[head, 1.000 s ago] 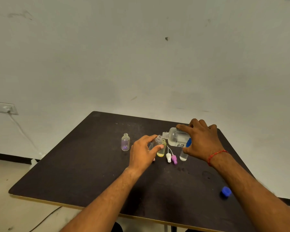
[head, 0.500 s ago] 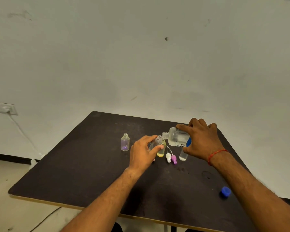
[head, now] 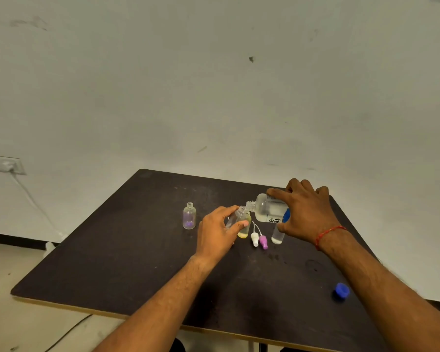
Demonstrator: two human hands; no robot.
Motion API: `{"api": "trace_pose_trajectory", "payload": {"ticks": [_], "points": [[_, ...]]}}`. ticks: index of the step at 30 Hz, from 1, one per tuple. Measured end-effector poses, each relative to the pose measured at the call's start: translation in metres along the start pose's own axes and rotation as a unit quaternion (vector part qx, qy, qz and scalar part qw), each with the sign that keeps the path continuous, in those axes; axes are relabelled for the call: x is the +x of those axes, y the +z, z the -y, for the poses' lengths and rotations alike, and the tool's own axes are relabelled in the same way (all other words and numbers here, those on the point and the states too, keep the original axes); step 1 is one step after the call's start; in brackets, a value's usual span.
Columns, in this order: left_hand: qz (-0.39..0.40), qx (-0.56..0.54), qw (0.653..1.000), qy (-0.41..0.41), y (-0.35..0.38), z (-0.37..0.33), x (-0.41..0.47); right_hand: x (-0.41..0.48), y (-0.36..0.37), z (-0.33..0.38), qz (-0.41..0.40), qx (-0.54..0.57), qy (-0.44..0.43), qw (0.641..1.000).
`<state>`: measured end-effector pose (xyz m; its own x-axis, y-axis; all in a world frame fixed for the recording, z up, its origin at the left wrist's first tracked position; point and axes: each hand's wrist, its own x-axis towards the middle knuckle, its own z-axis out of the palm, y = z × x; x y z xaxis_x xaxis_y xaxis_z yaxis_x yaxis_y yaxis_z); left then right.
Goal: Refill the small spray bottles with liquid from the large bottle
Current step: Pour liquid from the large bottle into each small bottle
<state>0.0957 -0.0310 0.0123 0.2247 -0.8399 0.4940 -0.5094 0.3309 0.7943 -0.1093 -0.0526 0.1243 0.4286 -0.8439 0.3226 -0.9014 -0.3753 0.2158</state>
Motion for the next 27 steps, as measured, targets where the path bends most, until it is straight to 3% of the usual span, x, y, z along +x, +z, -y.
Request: {"api": "trace_pose_trajectory", "payload": {"ticks": [27], "points": [[0.003, 0.007, 1.0, 0.003, 0.0015, 0.0066, -0.0011, -0.0003, 0.0005, 0.0022, 0.001, -0.009, -0.006, 1.0]]}}
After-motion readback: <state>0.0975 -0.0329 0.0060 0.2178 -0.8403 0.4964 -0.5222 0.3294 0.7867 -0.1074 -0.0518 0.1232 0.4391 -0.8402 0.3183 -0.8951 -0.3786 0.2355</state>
